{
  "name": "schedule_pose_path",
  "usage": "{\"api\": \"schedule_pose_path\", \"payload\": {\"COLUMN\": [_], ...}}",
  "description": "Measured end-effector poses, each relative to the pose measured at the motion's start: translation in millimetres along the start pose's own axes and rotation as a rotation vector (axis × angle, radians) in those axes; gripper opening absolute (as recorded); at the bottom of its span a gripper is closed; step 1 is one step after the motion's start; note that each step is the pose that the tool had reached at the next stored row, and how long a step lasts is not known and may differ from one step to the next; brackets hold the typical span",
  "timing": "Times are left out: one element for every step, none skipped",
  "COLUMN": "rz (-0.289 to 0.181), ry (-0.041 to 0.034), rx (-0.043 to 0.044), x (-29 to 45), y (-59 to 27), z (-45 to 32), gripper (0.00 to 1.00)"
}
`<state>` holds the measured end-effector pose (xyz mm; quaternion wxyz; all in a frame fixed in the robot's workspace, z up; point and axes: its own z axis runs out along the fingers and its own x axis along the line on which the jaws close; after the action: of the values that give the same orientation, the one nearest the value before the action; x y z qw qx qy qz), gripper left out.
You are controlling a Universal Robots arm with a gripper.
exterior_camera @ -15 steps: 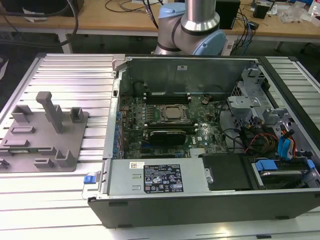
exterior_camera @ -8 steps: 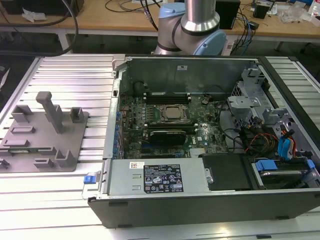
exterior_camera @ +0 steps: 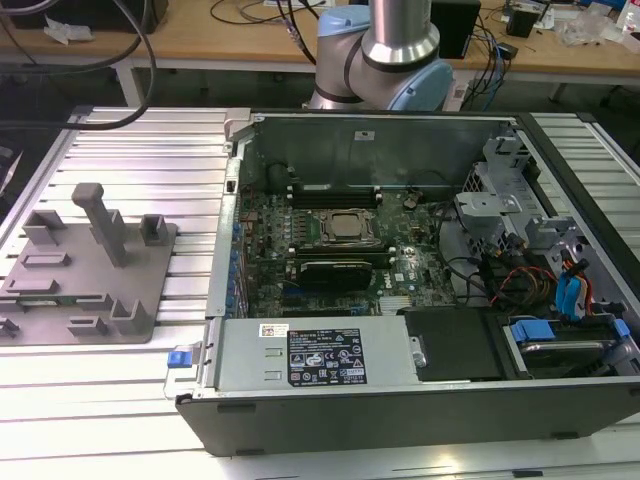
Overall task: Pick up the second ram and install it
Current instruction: 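Reach for the second ram, then pick up the second ram and move it above second insertion slot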
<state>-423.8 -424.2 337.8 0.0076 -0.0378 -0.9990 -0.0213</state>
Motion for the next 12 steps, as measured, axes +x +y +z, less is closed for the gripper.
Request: {"api": "schedule_pose_path", "payload": {"rz": [0.000,0.000,0.000,0.000,0.000,0.000,0.000,0.000,0.000,0.000,0.000,0.000], "ry": [0.0000,0.0000,0.0000,0.0000,0.0000,0.0000,0.0000,0.0000,0.0000,-0.0001,0.0000,0.0000], "rx": [0.0000,0.0000,0.0000,0.0000,0.0000,0.0000,0.0000,0.0000,0.0000,-0.0001,0.0000,0.0000], "x": [0.0,0.0,0.0,0.0,0.0,0.0,0.0,0.0,0.0,0.0,0.0,0.0], "y": [0.0,0.0,0.0,0.0,0.0,0.0,0.0,0.0,0.0,0.0,-0.1,-0.1], "z": [0.1,0.2,0.4,0.4,0.5,0.5,0.6,0.7,0.8,0.9,0.9,1.0], "gripper": [0.08,0.08,0.08,0.08,0.08,0.08,0.08,0.08,0.08,0.08,0.08,0.08]}}
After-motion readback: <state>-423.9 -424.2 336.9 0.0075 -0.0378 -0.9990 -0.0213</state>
